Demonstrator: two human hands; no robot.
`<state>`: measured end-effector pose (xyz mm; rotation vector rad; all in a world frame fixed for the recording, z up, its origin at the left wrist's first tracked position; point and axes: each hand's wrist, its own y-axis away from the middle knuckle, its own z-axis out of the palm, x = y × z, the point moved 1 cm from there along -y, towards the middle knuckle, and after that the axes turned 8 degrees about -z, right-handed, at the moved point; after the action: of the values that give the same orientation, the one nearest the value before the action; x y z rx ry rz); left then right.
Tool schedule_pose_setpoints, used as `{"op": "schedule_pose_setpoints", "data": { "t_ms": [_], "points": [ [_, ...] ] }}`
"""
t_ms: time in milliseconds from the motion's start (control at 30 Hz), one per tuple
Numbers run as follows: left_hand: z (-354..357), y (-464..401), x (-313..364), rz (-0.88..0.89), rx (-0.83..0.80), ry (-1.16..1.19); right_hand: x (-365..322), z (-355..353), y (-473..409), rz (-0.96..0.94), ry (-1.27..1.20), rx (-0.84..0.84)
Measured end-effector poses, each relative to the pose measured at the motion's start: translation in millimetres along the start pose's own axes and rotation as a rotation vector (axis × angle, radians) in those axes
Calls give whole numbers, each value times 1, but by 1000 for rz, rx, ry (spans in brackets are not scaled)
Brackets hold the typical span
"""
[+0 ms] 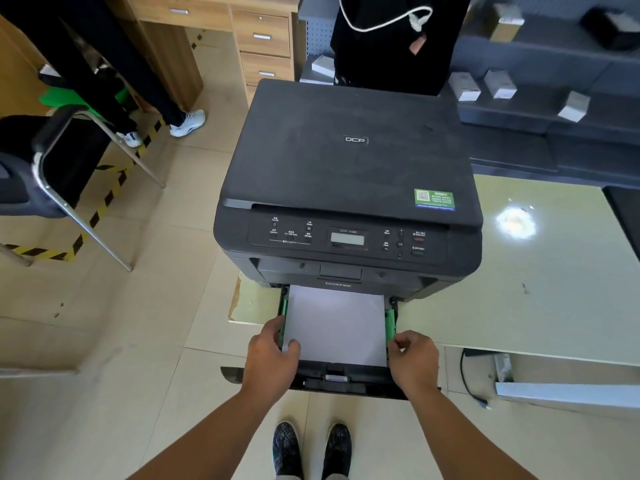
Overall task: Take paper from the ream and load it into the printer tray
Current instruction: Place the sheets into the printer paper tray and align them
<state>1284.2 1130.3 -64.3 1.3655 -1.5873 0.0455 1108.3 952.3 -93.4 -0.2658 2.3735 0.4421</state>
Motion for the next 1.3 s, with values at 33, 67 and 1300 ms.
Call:
{"op": "schedule_pose_setpoints", "data": {
  "t_ms": [33,67,1300],
  "points": [
    [0,0,0,-8,2,10,1,0,-1,0,1,-5],
    [-1,0,1,-17,9,15,1,0,-1,4,0,-9],
    [-4,77,-56,636,-78,-645,-1,-14,115,-919,486,-287]
  ]
}}
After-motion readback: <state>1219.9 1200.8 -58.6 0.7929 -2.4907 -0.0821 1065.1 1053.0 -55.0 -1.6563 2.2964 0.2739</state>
